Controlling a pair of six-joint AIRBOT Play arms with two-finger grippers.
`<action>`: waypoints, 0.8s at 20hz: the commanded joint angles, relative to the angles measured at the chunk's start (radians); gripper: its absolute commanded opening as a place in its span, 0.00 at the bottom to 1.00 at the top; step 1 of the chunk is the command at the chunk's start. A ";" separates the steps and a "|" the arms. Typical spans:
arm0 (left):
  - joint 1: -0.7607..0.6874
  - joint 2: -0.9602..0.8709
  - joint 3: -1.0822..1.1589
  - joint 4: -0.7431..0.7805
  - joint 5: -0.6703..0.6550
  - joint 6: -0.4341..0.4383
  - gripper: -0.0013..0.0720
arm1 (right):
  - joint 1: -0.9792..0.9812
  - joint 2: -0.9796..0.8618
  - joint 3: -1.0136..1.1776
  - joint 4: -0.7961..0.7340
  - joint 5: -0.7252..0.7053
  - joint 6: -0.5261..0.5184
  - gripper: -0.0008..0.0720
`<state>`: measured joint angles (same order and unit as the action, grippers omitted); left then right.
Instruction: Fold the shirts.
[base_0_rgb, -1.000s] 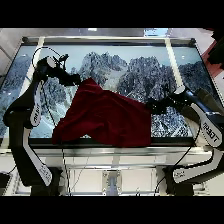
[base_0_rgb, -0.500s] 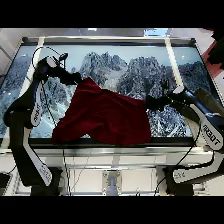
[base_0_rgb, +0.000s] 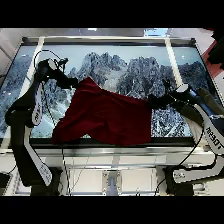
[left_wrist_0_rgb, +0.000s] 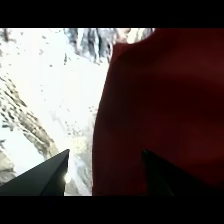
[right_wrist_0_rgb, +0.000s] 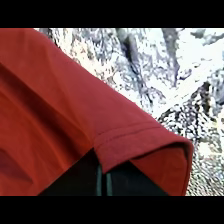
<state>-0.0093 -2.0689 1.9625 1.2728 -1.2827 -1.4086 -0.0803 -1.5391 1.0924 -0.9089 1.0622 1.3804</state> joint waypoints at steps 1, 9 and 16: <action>0.002 -0.023 0.002 -0.024 -0.072 0.022 0.67 | 0.000 0.003 0.000 0.003 0.003 0.000 0.06; 0.002 -0.036 0.059 -0.258 -0.099 0.051 0.03 | -0.001 0.016 0.001 0.005 -0.011 -0.034 0.05; 0.021 0.267 0.134 -0.277 -0.115 0.053 0.03 | -0.001 0.251 0.274 -0.097 0.019 -0.042 0.05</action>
<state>0.0025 -1.9347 2.0819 1.0115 -1.3872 -1.3598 -0.0814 -1.3872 1.2434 -0.9543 1.0546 1.3411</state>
